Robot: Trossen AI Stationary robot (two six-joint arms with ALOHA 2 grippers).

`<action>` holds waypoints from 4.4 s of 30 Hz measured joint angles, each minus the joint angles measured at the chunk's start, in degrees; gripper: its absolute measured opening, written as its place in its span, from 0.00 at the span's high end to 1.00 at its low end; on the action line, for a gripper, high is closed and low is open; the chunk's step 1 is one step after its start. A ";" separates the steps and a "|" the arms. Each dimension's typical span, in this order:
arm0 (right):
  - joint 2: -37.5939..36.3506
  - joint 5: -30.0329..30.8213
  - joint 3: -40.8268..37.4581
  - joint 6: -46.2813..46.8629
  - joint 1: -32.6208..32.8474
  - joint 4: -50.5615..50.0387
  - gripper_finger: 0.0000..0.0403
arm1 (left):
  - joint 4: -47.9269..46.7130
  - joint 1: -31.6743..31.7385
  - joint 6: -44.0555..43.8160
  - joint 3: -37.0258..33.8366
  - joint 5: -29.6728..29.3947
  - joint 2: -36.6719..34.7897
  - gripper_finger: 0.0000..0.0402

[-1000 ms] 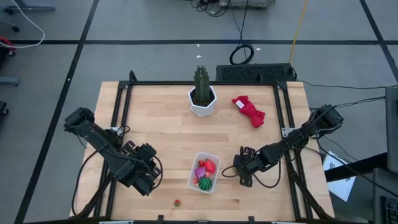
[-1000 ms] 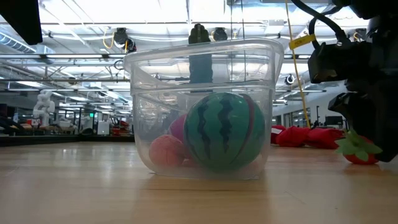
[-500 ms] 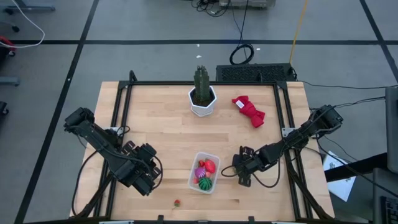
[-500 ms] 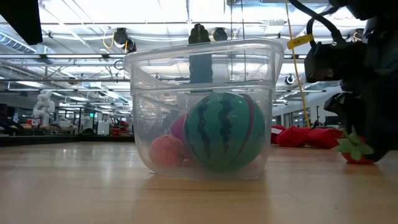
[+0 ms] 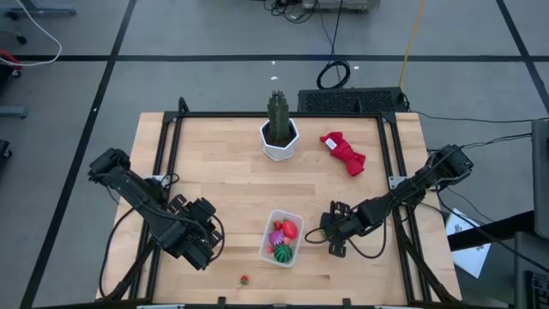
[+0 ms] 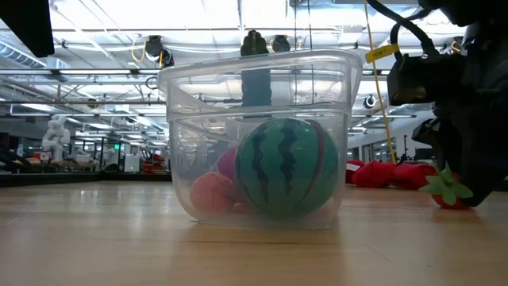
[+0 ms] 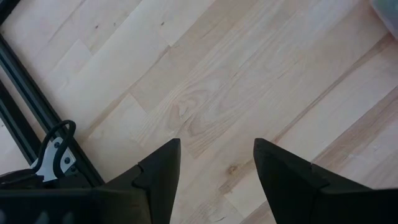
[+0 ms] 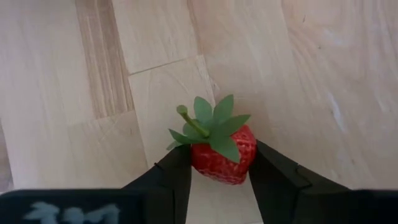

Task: Pick and placing Produce into tupperware
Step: Put the top red strawberry into the transparent bin, then put the red strawberry into the transparent bin

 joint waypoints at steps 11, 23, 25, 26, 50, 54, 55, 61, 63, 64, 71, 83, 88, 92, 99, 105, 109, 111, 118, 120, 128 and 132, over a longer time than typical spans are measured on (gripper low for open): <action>-1.60 -4.87 4.97 -3.30 0.44 3.30 0.69 | 0.00 0.00 0.00 0.01 0.00 0.02 0.48; -1.62 -4.74 19.87 -14.20 1.28 2.39 0.69 | 0.02 0.00 1.43 0.02 -0.04 0.02 0.48; -1.62 -4.71 21.07 -16.02 -0.11 2.32 0.69 | 0.02 0.00 1.42 0.02 -0.04 0.02 0.48; -1.62 -4.70 21.56 -16.76 -0.96 2.33 0.69 | 0.02 0.00 1.44 0.02 -0.04 0.02 0.48; 24.27 -13.62 50.26 -33.58 -10.34 -18.95 0.66 | 0.21 0.00 1.55 0.02 -0.07 0.02 0.48; 25.25 -12.42 49.48 -34.07 -10.66 -19.85 0.66 | 0.28 0.00 1.53 0.02 -0.04 0.02 0.48; 25.30 -11.32 48.98 -34.07 -10.69 -20.54 0.65 | 0.33 0.00 1.54 0.02 -0.04 0.02 0.48; 25.28 -10.60 47.17 -34.08 -11.38 -20.40 0.65 | 0.41 0.00 1.53 0.02 -0.07 0.02 0.48; 25.28 -10.62 47.17 -34.10 -11.43 -20.08 0.65 | 0.43 0.00 1.53 0.02 -0.07 0.02 0.48; 25.28 -10.60 47.17 -34.23 -11.48 -19.98 0.65 | 0.43 0.00 1.53 0.02 -0.07 0.02 0.48; 25.26 -10.60 47.15 -37.11 -11.54 -17.51 0.65 | 0.46 0.00 1.53 0.02 -0.07 0.02 0.48; 25.26 -10.60 47.15 -37.55 -11.54 -17.41 0.65 | 1.55 0.00 1.53 0.02 -0.09 0.02 0.48; 25.26 -10.60 47.15 -37.47 -11.54 -17.40 0.65 | 1.55 0.00 1.53 0.02 -0.09 0.02 0.48; 25.26 -10.60 47.15 -37.46 -11.56 -17.40 0.65 | 1.55 0.00 1.53 0.02 -0.11 0.02 0.48; 25.26 -10.60 47.12 -37.44 -11.56 -17.42 0.62 | 1.56 0.00 1.52 0.02 -0.10 0.02 0.48; 25.26 -10.62 47.12 -37.44 -11.54 -17.42 0.53 | 1.55 0.00 1.52 0.02 -0.10 0.02 0.48; 25.26 -10.62 47.08 -37.44 -11.54 -17.22 0.49 | 1.56 0.00 1.52 0.02 -0.10 0.02 0.48; 25.26 -10.62 47.08 -37.44 -11.54 -17.21 0.48 | 1.55 0.00 1.51 0.02 -0.11 0.02 0.48; 23.24 -10.93 47.04 -37.71 -10.82 -16.67 0.48 | 1.62 0.00 3.14 0.02 -0.15 0.02 0.48; 21.52 -10.93 47.04 -38.45 -10.12 -16.27 0.48 | 1.92 0.00 3.79 0.02 -0.24 0.02 0.48; 11.49 -10.84 47.06 -38.51 -4.59 -16.08 0.48 | 16.89 -0.51 14.41 0.00 -1.09 0.77 0.48; 7.15 -10.78 47.06 -38.39 -0.88 -18.15 0.48 | 33.48 -1.54 27.48 0.00 3.23 3.79 0.48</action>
